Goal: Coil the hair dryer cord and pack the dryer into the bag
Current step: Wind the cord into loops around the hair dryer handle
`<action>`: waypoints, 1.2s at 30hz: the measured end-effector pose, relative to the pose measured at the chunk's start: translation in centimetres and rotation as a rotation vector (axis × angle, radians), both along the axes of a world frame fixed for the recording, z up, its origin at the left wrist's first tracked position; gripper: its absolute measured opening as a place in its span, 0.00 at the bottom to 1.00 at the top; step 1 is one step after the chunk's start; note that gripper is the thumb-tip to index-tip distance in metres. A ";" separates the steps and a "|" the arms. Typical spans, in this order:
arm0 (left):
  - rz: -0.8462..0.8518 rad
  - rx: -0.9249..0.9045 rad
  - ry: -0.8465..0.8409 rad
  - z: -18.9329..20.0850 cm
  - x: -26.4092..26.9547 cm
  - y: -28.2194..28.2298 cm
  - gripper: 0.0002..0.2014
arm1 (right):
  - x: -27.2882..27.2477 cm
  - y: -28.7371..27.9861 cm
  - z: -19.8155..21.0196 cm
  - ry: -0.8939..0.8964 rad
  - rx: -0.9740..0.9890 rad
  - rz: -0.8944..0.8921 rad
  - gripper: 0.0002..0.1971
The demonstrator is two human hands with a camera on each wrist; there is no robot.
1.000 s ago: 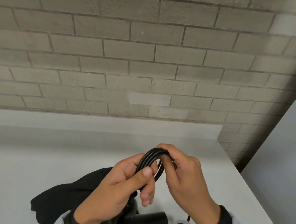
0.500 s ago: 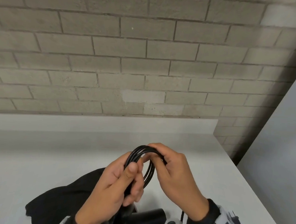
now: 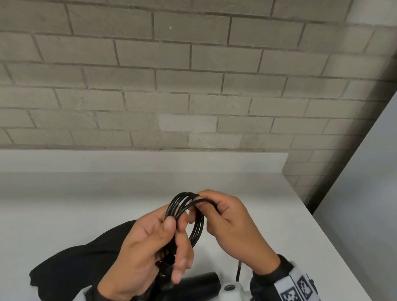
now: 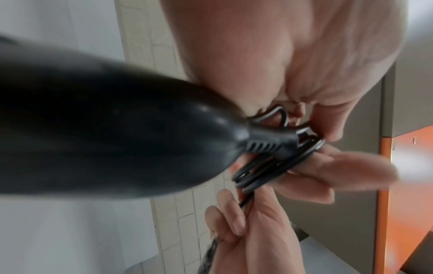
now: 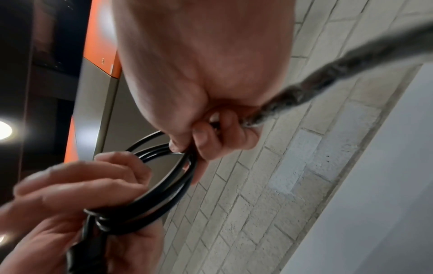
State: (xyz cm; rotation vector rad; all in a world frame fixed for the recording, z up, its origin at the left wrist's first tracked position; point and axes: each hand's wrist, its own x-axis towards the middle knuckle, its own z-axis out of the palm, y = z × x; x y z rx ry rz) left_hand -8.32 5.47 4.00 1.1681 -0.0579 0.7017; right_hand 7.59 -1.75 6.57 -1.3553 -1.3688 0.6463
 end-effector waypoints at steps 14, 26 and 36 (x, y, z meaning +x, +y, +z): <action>0.344 -0.098 0.004 0.4 0.1 -0.2 0.23 | 2.1 -2.7 -4.4 0.098 -0.344 0.139 0.07; 0.484 -0.142 -0.011 0.1 0.5 0.5 0.26 | 5.3 -9.9 -8.4 0.404 -0.283 -0.200 0.27; 0.481 -0.062 0.027 0.2 1.0 -0.1 0.30 | 1.0 -10.2 -2.4 -0.672 0.199 -0.406 0.07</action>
